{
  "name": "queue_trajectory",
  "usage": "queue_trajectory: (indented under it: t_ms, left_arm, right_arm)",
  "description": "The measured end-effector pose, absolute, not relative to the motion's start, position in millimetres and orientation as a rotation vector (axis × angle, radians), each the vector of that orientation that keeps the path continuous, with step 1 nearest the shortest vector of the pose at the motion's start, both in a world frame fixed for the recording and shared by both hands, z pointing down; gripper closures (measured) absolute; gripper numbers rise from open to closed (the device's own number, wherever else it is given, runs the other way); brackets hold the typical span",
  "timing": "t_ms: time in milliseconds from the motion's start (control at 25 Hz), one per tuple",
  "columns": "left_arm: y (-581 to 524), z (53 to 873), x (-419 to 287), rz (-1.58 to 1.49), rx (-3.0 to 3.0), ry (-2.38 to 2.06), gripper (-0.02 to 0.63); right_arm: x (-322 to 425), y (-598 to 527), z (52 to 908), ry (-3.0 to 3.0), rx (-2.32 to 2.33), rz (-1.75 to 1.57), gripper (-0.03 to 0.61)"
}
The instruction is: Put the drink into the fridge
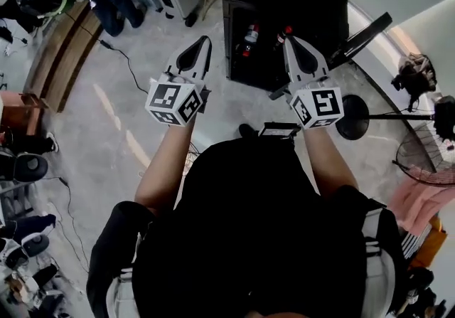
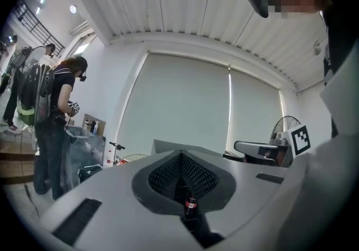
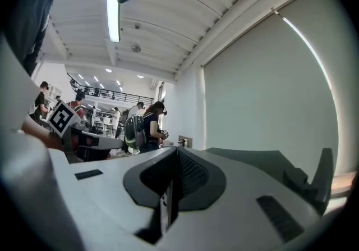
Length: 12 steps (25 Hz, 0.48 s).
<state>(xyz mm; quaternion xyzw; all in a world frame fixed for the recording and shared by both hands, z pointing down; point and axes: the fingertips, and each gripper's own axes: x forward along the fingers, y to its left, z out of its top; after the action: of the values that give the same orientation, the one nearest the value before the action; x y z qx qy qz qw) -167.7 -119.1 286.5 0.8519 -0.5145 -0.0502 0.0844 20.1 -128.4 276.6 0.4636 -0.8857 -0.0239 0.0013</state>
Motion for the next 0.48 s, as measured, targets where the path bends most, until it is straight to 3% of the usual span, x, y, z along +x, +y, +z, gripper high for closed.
queue_trajectory:
  t_ms: [480]
  left_arm:
    - [-34, 311, -323, -0.124, 2.206, -2.036, 0.600]
  right_arm:
    - [-157, -111, 303, -3.014, 0.903, 0.050, 0.557]
